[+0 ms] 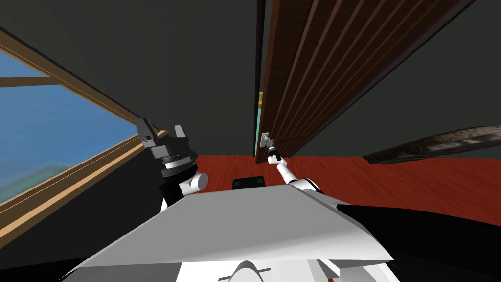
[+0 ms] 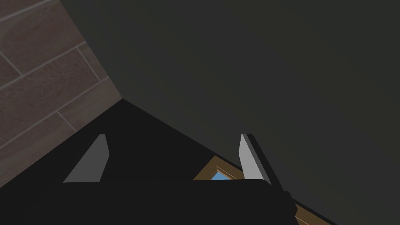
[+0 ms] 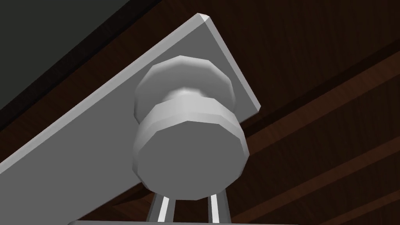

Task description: Pull the door open

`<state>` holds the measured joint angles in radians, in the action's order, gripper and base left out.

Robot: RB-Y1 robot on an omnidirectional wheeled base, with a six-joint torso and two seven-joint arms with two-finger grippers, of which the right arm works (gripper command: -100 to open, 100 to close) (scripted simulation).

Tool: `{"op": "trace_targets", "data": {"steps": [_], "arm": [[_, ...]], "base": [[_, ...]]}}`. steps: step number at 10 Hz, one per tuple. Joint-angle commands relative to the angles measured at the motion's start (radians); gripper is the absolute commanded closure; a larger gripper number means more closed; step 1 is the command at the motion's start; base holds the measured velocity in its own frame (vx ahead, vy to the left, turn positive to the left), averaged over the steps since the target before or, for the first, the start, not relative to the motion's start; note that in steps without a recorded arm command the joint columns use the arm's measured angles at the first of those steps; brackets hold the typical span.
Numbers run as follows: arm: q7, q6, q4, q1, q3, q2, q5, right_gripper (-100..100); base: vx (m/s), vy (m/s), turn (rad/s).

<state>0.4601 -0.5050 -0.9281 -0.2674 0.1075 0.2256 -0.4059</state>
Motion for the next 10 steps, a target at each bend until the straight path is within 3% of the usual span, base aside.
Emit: {"op": "trace_targets", "data": {"steps": [1, 2, 3, 4, 5, 6, 7, 10], "arm": [[0.007, -0.029, -0.002, -0.026, 0.017, -0.011, 0.004, 100], [0.039, -0.025, -0.004, -0.026, 0.025, -0.011, -0.031, 100], [0.039, -0.025, -0.004, -0.026, 0.025, -0.011, -0.031, 100], [0.071, -0.021, -0.005, -0.026, 0.034, -0.011, -0.066, 100], [0.071, -0.021, -0.005, -0.026, 0.034, -0.011, -0.066, 100], [0.100, -0.017, -0.007, -0.026, 0.042, -0.011, -0.101, 100], [0.103, -0.017, -0.007, -0.026, 0.042, -0.011, -0.101, 100], [0.163, -0.009, -0.009, -0.026, 0.058, -0.011, -0.165, 100]], "base": [[0.000, 0.000, 0.000], [-0.019, -0.032, 0.080], [-0.022, -0.038, 0.074], [-0.024, -0.051, 0.087], [-0.028, -0.044, 0.044], [-0.034, -0.038, 0.053], [-0.026, -0.034, 0.084], [-0.032, -0.035, 0.070]]}}
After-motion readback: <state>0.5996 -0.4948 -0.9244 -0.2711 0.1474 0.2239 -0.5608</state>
